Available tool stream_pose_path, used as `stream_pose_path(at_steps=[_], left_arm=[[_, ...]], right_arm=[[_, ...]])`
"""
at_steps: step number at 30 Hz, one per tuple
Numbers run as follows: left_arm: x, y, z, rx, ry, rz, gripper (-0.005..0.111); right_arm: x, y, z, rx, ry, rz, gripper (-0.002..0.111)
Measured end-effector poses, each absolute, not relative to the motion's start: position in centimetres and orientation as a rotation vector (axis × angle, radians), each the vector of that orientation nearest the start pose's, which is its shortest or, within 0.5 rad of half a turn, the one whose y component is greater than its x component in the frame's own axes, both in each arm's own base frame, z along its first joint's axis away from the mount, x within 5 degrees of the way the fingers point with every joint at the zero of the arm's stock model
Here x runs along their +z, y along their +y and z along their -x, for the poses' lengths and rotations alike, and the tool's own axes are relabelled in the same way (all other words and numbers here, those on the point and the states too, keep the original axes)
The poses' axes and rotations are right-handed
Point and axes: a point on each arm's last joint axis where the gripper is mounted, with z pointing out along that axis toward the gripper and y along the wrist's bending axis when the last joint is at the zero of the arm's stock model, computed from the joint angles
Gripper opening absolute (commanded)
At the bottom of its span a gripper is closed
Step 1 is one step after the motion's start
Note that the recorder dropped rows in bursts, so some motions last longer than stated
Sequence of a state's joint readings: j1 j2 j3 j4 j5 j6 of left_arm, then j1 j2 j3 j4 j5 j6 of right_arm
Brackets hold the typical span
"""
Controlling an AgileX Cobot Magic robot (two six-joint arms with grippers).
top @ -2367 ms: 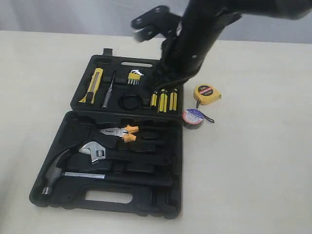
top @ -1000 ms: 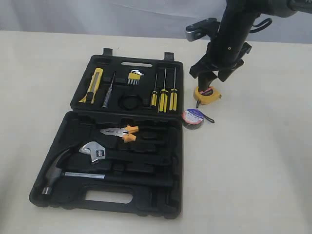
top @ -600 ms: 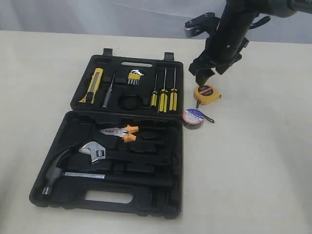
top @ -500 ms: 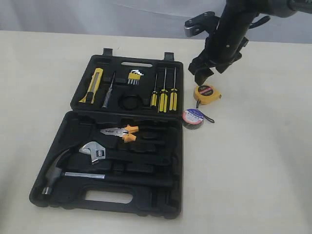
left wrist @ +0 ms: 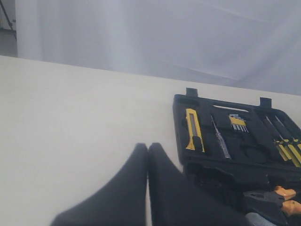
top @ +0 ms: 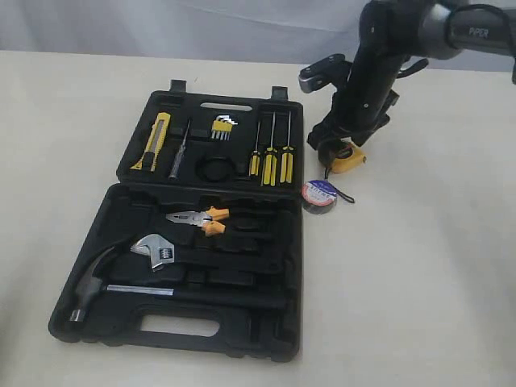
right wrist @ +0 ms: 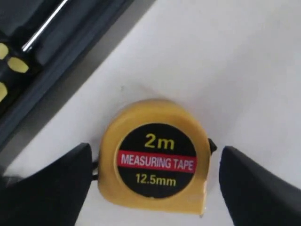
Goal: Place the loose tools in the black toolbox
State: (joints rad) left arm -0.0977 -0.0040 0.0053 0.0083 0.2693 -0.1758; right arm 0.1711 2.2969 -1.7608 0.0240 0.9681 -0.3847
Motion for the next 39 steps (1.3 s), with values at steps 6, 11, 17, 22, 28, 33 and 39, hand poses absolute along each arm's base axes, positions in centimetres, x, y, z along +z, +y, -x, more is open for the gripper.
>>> stream_pose_path(at_steps=[6,11,17,22,28,33,39], left_arm=[[18.7,-0.5,-5.5,-0.192,1.757,0.063,0.000],[18.7,-0.5,-5.5,-0.192,1.757,0.063,0.000],[18.7,-0.5,-5.5,-0.192,1.757,0.063,0.000],[18.7,-0.5,-5.5,-0.192,1.757,0.063,0.000],[18.7,-0.5,-5.5,-0.192,1.757,0.063,0.000],[18.7,-0.5,-5.5,-0.192,1.757,0.063,0.000],[18.7,-0.5,-5.5,-0.192,1.757,0.063,0.000]], right_arm=[[11.7,8.1,-45.9,0.010,2.900,0.808,0.061],[11.7,8.1,-45.9,0.012,2.903,0.807,0.000],[16.3,8.4,-44.7,0.024,2.941,0.710,-0.001],[24.0,12.2,-41.3,0.054,2.897,0.598,-0.001],[27.2,21.7,-35.9,0.137,2.834,0.670,-0.001],[27.0,28.6,-31.4,0.193,2.779,0.747,-0.001],[24.9,33.4,-30.3,0.312,2.708,0.464,-0.001]])
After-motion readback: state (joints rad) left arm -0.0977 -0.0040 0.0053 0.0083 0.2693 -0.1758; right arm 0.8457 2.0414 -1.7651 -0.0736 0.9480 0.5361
